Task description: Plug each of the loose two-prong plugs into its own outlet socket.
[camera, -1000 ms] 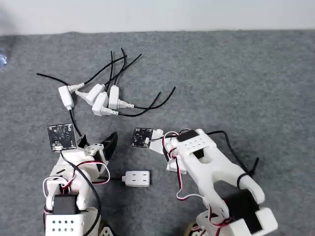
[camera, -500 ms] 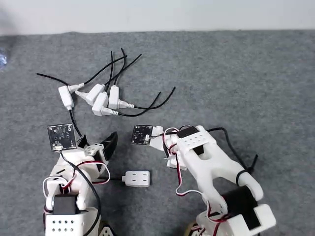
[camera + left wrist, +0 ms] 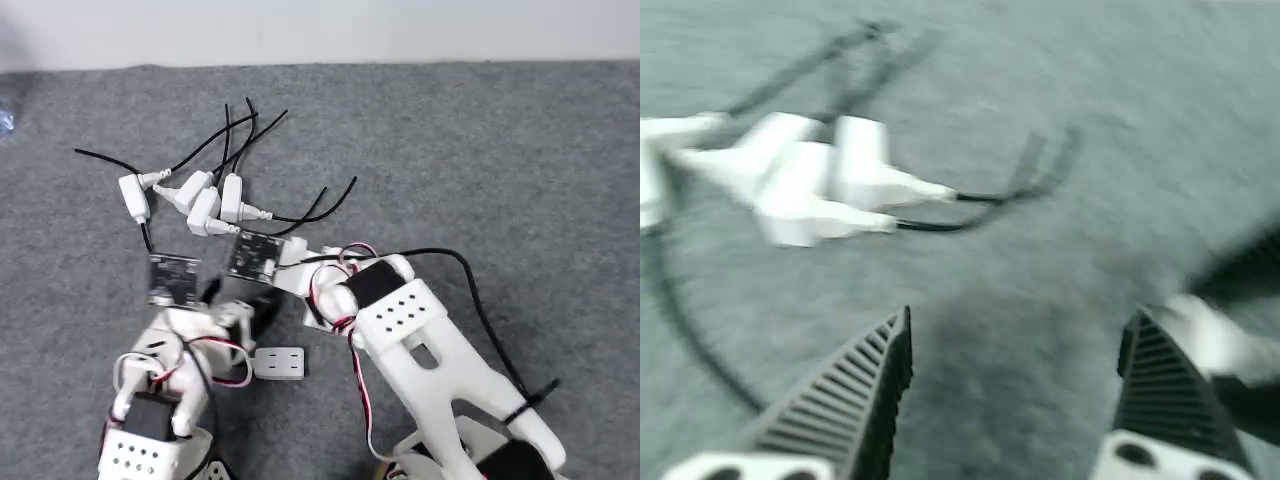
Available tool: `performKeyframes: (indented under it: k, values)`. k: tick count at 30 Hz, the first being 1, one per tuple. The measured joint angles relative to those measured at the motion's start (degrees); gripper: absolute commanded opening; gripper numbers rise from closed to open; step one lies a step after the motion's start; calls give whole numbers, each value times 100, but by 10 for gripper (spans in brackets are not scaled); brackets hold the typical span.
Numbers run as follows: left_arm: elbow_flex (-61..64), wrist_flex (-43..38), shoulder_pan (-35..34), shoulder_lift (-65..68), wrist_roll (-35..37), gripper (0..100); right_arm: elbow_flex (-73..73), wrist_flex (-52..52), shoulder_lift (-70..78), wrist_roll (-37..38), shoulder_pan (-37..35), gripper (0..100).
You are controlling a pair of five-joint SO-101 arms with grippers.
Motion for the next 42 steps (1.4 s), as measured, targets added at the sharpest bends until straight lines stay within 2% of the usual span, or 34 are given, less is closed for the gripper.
performKeyframes:
  k: [3, 13, 25, 42]
  values:
    - [35, -123, 264, 0, -123, 317, -334, 281, 0, -132, -176, 9]
    - [26, -202, 237, -79, -158, 317, -844, 668, 237, -325, -220, 9]
    - [26, -202, 229, -44, -176, 317, -967, 1495, -923, -369, -448, 9]
    - [26, -202, 229, -18, -202, 317, -1020, 1574, -1178, -360, -536, 9]
